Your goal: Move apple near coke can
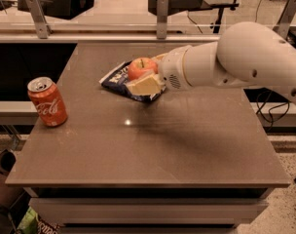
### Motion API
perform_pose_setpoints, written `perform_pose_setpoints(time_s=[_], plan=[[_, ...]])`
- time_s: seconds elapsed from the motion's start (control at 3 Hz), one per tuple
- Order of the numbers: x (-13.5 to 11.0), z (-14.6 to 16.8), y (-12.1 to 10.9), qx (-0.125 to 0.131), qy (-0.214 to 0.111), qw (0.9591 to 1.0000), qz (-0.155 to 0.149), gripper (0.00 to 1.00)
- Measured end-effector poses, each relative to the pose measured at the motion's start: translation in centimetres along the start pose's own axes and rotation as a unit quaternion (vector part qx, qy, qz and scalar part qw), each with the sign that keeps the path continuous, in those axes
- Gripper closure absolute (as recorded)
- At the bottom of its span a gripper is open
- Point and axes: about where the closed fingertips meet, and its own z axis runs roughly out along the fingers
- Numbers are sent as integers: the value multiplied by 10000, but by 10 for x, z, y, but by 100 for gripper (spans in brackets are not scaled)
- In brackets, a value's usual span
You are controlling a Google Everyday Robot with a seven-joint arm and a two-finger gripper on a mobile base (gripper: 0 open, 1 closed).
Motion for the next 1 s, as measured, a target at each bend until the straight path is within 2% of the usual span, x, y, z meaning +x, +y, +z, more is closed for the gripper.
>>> perform_pose_setpoints(time_s=[0.33,0.67,1.0], plan=[[-8,13,23,-163,-45,9998,-71,100],[-14,33,47,-473,-110,9988,-107,100],[-10,59,66,-723,-181,9972,-53,100]])
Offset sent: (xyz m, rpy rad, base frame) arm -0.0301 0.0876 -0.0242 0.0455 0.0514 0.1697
